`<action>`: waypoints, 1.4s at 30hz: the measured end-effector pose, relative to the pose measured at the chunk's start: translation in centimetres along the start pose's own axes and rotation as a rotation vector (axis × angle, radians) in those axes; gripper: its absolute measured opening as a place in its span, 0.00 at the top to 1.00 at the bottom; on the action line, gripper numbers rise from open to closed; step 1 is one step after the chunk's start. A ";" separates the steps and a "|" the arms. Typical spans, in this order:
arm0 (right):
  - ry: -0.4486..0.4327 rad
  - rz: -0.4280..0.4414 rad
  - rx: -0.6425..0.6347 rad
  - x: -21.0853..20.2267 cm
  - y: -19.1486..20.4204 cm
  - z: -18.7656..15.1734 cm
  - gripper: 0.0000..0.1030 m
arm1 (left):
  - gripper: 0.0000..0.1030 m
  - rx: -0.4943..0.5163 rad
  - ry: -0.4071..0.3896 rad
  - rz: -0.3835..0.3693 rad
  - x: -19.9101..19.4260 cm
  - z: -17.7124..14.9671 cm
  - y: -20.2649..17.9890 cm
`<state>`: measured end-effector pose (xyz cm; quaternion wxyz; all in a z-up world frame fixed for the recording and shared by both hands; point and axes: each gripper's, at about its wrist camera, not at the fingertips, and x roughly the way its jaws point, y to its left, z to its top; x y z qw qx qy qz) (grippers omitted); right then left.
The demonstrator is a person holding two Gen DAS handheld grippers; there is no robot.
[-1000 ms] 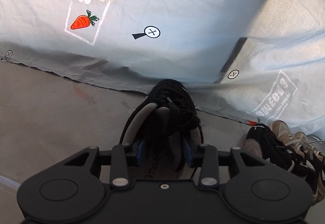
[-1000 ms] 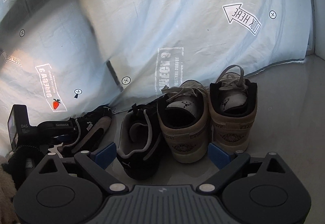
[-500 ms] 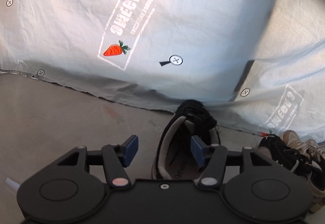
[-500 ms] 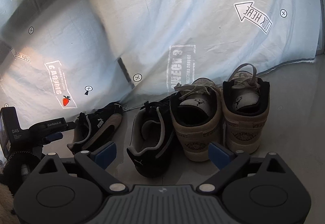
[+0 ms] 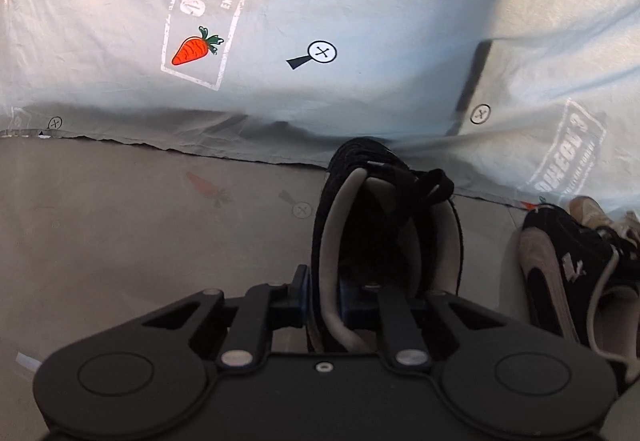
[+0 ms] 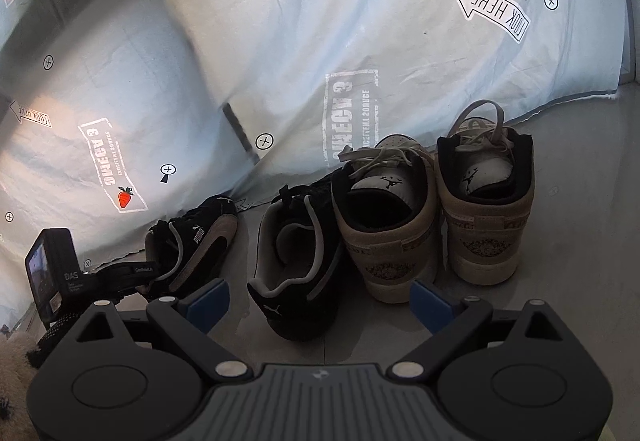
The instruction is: Organize scattered shoes
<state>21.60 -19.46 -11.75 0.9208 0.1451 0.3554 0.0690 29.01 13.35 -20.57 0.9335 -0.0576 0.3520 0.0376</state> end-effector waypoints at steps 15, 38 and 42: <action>-0.025 -0.003 -0.006 -1.4 0.0 0.4 0.06 | 0.70 -0.082 0.001 0.054 -11.5 -3.9 -2.7; -0.079 -0.071 0.134 -1.9 -4.9 2.3 0.06 | 0.85 -0.005 0.124 -0.050 1.2 -0.9 -15.8; -0.076 -0.081 0.160 -1.7 -5.7 2.3 0.06 | 0.86 -0.054 0.131 -0.034 -0.2 -2.0 -15.2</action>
